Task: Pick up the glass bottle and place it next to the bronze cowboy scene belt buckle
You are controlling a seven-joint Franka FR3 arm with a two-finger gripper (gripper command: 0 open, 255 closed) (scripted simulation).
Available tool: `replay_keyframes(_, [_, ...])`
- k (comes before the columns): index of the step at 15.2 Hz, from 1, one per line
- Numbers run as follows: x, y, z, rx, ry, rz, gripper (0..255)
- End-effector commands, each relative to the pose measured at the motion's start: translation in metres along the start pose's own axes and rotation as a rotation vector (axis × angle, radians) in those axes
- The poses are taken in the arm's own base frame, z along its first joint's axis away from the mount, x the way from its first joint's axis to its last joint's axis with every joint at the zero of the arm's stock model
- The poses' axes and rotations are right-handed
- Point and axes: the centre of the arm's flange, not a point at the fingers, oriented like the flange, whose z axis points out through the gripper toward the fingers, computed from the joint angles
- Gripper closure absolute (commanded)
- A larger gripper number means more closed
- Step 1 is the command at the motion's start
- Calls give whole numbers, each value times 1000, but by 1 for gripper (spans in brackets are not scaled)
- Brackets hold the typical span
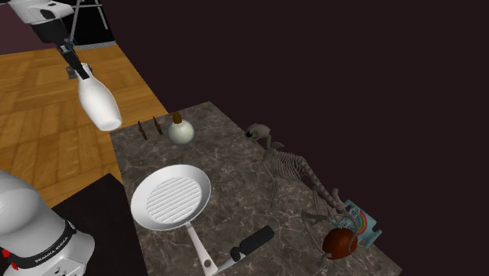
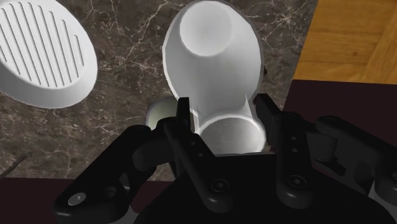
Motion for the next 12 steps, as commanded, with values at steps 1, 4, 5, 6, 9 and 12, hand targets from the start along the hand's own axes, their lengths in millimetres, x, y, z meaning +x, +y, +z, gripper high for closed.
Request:
replay_keyframes(1, [-2, -1, 11, 1, 1, 0, 255])
replay_keyframes(4, [-4, -1, 26, 1, 1, 0, 255])
replay_keyframes(5, [-5, -1, 31, 1, 1, 0, 255])
replay_keyframes(6, [-6, -1, 37, 1, 1, 0, 255])
replay_keyframes(9, [-8, -1, 52, 1, 1, 0, 255])
replay_keyframes(12, [-11, -1, 68, 1, 1, 0, 255])
